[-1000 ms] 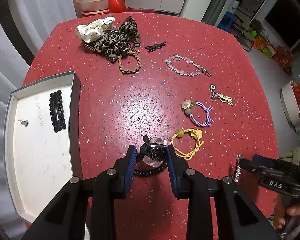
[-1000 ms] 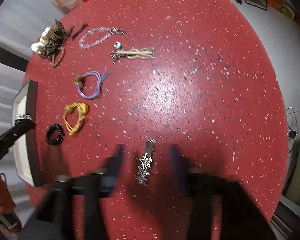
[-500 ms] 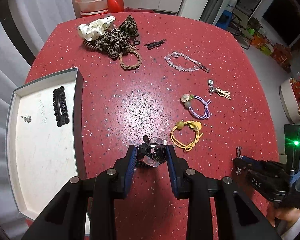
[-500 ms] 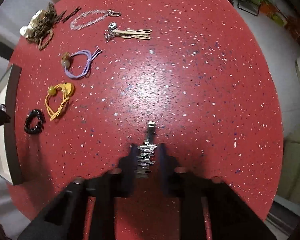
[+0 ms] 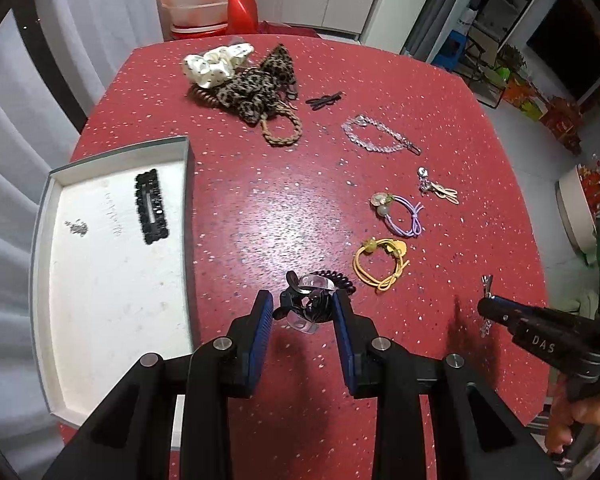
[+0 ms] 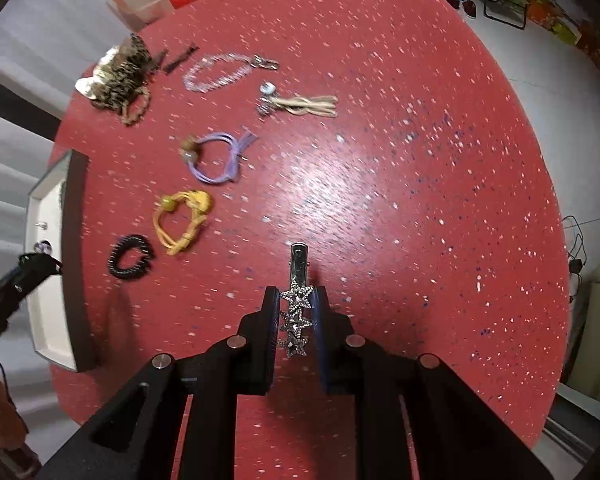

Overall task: Organize jewelry
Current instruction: 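Carry black claw clip in left tool while right tool carries star clip to tray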

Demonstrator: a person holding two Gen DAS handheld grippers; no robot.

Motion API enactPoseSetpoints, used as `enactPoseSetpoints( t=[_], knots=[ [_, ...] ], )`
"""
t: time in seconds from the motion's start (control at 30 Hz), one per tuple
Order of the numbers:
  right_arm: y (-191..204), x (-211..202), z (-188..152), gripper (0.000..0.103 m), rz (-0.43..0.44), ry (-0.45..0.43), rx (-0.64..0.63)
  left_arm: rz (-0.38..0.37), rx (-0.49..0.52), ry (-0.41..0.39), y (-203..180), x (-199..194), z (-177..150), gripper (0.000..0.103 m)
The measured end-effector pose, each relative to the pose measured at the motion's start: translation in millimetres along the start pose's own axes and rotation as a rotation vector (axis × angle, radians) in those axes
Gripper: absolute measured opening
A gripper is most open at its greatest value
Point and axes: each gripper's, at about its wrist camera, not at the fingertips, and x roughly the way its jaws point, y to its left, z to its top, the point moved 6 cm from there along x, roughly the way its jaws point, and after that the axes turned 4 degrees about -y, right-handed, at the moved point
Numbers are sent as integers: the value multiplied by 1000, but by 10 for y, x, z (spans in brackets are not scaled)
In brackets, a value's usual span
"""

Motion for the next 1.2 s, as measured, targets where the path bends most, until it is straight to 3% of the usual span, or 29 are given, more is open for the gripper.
enactPoseSetpoints(
  t=[0.3,0.73,0.97,1.2],
  knots=[
    [549,-138,109,17,73,-21,-57,34,-69,-23,460,-199,-55,32],
    [1847,-64,274,17,197,-18,-248,136,-243,-44,1509,-336,-202,32],
    [2606,99,336,17,269,0,-355,176,-316,-49,2019,-239,-190,32],
    [3221,375,417,17,318,25,-449,182,-341,-50,2267,24,-41,32]
  ],
)
